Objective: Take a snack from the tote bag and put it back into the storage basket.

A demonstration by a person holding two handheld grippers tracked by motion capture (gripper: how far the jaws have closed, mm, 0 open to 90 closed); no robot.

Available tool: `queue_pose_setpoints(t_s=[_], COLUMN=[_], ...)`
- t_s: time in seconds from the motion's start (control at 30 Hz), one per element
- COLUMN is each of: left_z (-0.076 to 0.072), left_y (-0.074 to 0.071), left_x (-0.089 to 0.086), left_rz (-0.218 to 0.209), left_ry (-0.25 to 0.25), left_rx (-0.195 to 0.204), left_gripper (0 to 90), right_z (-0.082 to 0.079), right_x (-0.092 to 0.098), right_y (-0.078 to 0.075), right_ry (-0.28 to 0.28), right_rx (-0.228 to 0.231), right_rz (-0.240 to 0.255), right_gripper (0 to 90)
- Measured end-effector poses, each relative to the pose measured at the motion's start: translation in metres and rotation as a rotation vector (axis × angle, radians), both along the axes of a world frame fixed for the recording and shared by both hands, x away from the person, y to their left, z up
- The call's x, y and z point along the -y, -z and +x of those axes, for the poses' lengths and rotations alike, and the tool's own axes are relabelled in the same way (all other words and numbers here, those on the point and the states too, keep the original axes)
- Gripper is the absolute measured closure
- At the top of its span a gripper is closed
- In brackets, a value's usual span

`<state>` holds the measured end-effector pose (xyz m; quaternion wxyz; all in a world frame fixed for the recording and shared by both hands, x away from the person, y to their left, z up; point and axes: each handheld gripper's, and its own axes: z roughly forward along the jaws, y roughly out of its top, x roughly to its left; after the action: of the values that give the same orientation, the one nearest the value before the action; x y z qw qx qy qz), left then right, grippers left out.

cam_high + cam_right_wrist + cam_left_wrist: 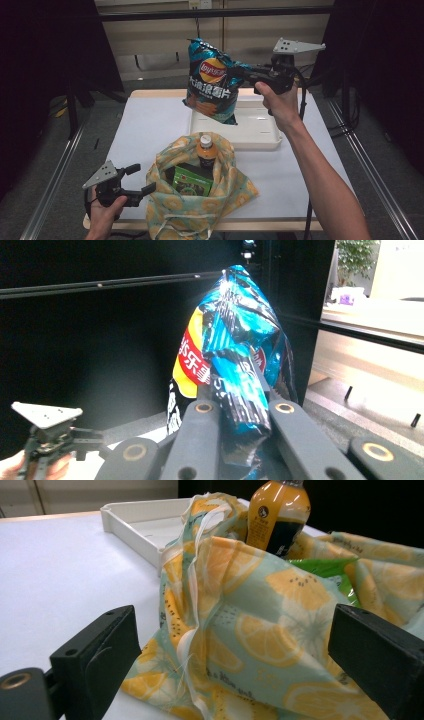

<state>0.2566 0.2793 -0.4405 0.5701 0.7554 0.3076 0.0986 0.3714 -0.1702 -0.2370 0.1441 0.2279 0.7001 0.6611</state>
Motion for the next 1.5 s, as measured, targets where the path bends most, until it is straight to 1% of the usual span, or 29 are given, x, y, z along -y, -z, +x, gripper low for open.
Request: queue_pose_setpoints(t_s=[0.03, 0.1, 0.13, 0.17, 0.2, 0.27, 0.3, 0.37, 0.43, 0.5, 0.53, 0.6, 0.67, 0.7, 0.77, 0.87, 0.9, 0.93, 0.97, 1.03, 1.17, 1.2, 1.23, 1.3, 1.33, 1.37, 1.4, 1.43, 1.5], left_z=[0.000, 0.000, 0.000, 0.000, 0.000, 0.001, 0.001, 0.001, 0.000, 0.001, 0.000, 0.000, 0.001, 0.001, 0.002, 0.002, 0.002, 0.002, 0.002, 0.002, 0.003, 0.003, 0.003, 0.003, 0.001, 0.001, 0.001, 0.002, 0.001], left_y=[0.000, 0.000, 0.000, 0.000, 0.000, 0.000, 0.000, -0.001, -0.001, -0.001, -0.001, -0.001, 0.000, 0.000, 0.001, 0.000, 0.000, 0.000, 0.000, 0.001, 0.001, 0.001, 0.000, 0.000, -0.001, -0.001, -0.001, -0.001, -0.002], left_x=[0.000, -0.002, -0.003, -0.003, -0.004, -0.004, -0.005, -0.006, -0.007, -0.008, -0.009, -0.010, -0.011, -0.011, -0.011, -0.012, -0.011, -0.011, -0.011, -0.012, -0.012, -0.010, -0.011, -0.011, -0.009, -0.009, -0.008, -0.009, -0.009], left_rz=[0.003, 0.011, -0.002, -0.003, -0.004, -0.001, -0.006, -0.004, 0.004, -0.013, 0.002, -0.004, -0.023, -0.011, -0.019, -0.001, -0.002, -0.006, -0.007, 0.006, 0.014, -0.007, 0.018, 0.022, 0.029, 0.040, 0.017, 0.012, 0.021], left_ry=[-0.010, -0.008, -0.003, -0.013, -0.018, -0.023, -0.016, -0.023, -0.036, -0.050, -0.063, -0.065, -0.066, -0.074, -0.074, -0.076, -0.080, -0.078, -0.077, -0.075, -0.075, -0.073, -0.080, -0.069, -0.081, -0.073, -0.070, -0.054, -0.073], left_rx=[0.001, 0.009, 0.005, 0.008, 0.008, 0.008, 0.006, 0.009, 0.011, 0.006, 0.005, 0.001, -0.014, -0.016, -0.016, -0.008, -0.005, -0.005, -0.004, -0.004, -0.002, -0.002, 0.004, 0.009, 0.015, 0.020, 0.008, 0.007, 0.016], left_gripper=[5.4, 5.4, 5.4, 5.4, 5.4, 5.4, 5.4, 5.4, 5.4, 5.4, 5.4, 5.4, 5.5, 5.5, 5.5, 5.5, 5.5, 5.5, 5.4, 5.4, 5.4, 5.4, 5.4, 5.4, 5.4, 5.4, 5.4, 5.4, 5.4], right_z=[0.008, 0.012, 0.019, 0.023, 0.023, 0.031, 0.034, 0.039, 0.044, 0.050, 0.054, 0.059, 0.066, 0.068, 0.073, 0.078, 0.084, 0.084, 0.088, 0.091, 0.102, 0.105, 0.109, 0.114, 0.117, 0.120, 0.122, 0.124, 0.126], right_x=[0.002, 0.002, 0.003, 0.003, 0.003, 0.001, 0.000, -0.003, -0.003, -0.004, -0.004, -0.006, -0.008, -0.009, -0.010, -0.009, -0.008, -0.008, -0.007, -0.007, -0.005, -0.006, -0.006, -0.008, -0.009, -0.010, -0.011, -0.012, -0.015], right_y=[0.004, 0.007, 0.012, 0.015, 0.015, 0.023, 0.028, 0.037, 0.044, 0.050, 0.054, 0.060, 0.066, 0.069, 0.076, 0.083, 0.090, 0.090, 0.095, 0.097, 0.106, 0.109, 0.112, 0.117, 0.120, 0.123, 0.125, 0.127, 0.130], right_ry=[0.013, 0.018, 0.031, 0.034, 0.034, 0.041, 0.046, 0.050, 0.047, 0.046, 0.048, 0.053, 0.063, 0.070, 0.087, 0.093, 0.105, 0.105, 0.114, 0.119, 0.131, 0.134, 0.132, 0.138, 0.140, 0.141, 0.141, 0.140, 0.148], right_rx=[-0.011, -0.017, -0.022, -0.030, -0.030, -0.056, -0.061, -0.073, -0.087, -0.100, -0.104, -0.115, -0.136, -0.142, -0.151, -0.161, -0.170, -0.170, -0.177, -0.183, -0.193, -0.198, -0.203, -0.214, -0.226, -0.235, -0.240, -0.241, -0.246], right_rz=[-0.009, -0.015, -0.031, -0.037, -0.037, -0.052, -0.063, -0.074, -0.066, -0.057, -0.056, -0.054, -0.077, -0.090, -0.107, -0.109, -0.111, -0.111, -0.116, -0.120, -0.122, -0.124, -0.127, -0.126, -0.122, -0.116, -0.117, -0.124, -0.124], right_gripper=[88.3, 88.3, 88.3, 88.3, 88.3, 88.3, 88.2, 88.3, 88.3, 88.3, 88.3, 88.3, 88.2, 88.2, 88.2, 88.1, 88.1, 88.1, 88.0, 88.1, 88.0, 88.0, 87.9, 87.8, 87.8, 87.8, 87.8, 87.8, 87.8])
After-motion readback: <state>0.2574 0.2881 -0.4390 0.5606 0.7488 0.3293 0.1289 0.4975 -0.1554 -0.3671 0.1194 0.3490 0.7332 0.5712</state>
